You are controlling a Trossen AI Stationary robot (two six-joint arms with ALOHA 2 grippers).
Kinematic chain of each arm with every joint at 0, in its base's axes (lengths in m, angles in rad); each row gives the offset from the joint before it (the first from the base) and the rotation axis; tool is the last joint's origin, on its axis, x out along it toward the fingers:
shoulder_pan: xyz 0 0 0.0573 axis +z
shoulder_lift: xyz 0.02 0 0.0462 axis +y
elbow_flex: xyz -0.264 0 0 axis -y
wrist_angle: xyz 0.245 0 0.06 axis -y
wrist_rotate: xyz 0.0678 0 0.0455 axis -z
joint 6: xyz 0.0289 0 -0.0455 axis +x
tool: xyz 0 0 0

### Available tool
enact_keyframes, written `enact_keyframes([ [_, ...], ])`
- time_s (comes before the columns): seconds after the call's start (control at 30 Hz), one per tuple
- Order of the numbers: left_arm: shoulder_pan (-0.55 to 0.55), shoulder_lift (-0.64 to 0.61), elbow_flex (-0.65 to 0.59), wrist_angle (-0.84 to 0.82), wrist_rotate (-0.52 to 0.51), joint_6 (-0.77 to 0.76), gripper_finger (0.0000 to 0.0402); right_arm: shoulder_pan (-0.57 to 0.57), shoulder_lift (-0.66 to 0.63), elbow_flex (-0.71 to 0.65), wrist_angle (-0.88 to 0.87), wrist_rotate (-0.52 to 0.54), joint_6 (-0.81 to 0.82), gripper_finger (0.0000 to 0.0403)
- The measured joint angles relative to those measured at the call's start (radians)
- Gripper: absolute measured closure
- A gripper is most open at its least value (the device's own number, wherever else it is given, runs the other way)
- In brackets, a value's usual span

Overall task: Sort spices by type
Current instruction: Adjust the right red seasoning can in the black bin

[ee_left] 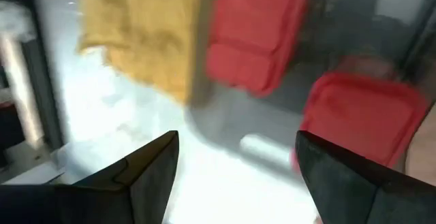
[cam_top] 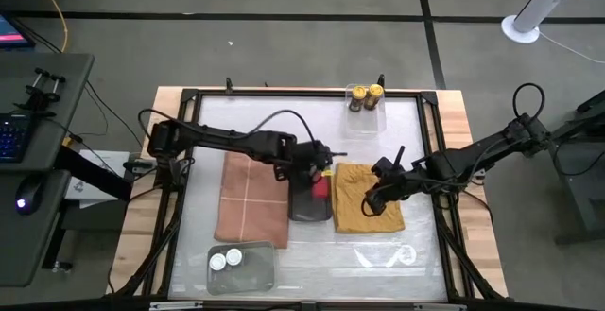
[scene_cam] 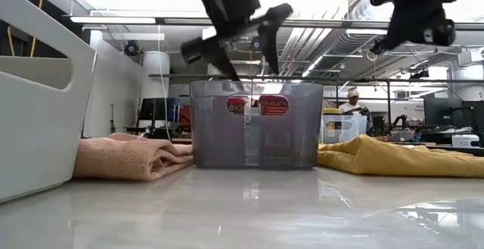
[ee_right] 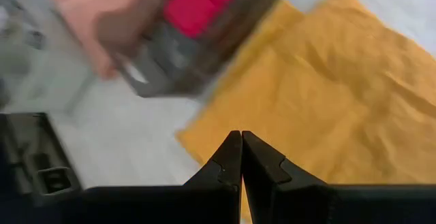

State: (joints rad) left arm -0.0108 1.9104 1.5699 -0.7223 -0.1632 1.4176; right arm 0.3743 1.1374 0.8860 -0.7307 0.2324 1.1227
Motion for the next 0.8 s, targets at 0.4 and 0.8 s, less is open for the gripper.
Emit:
enact_keyframes([
  [0.4,0.017,-0.276,0.001,-0.073,-0.002,-0.496,0.0141,-0.104,0.004,0.0,0.408,-0.037,-0.31,0.0403],
  [0.8,-0.014,-0.554,-0.268,-0.175,0.08,-1.196,0.0387,-0.18,0.311,0.187,0.419,-0.256,-0.648,0.0403],
])
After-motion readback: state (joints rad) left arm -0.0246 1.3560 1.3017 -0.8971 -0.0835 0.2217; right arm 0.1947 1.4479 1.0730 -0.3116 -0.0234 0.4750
